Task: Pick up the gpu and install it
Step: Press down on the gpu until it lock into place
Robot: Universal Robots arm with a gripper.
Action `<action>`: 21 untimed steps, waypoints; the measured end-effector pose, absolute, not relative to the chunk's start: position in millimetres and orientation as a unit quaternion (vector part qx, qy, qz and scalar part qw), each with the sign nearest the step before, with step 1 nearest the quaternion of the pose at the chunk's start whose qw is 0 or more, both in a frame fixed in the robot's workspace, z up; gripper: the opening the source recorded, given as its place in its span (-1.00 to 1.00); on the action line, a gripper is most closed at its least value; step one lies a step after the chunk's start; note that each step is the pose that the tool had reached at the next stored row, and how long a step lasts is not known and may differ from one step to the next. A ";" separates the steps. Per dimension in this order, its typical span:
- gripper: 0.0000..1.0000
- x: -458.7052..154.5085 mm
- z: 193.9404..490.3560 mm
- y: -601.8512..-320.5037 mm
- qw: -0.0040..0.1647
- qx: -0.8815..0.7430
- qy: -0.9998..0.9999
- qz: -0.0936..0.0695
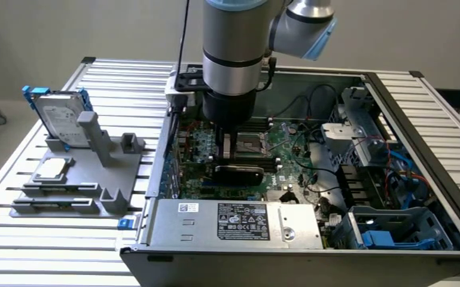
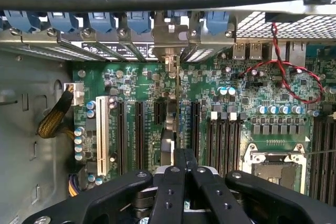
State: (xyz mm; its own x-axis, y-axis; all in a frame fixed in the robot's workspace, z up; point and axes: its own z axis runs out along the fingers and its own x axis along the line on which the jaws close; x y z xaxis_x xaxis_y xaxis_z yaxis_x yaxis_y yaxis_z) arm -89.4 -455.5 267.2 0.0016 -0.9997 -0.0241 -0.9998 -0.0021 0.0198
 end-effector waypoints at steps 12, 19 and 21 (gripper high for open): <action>-0.79 -93.0 274.9 -455.4 0.003 -0.710 0.704 0.014; -0.79 -110.1 278.8 -455.5 0.002 -0.711 0.703 0.015; -0.79 -114.3 279.8 -455.5 0.002 -0.711 0.703 0.015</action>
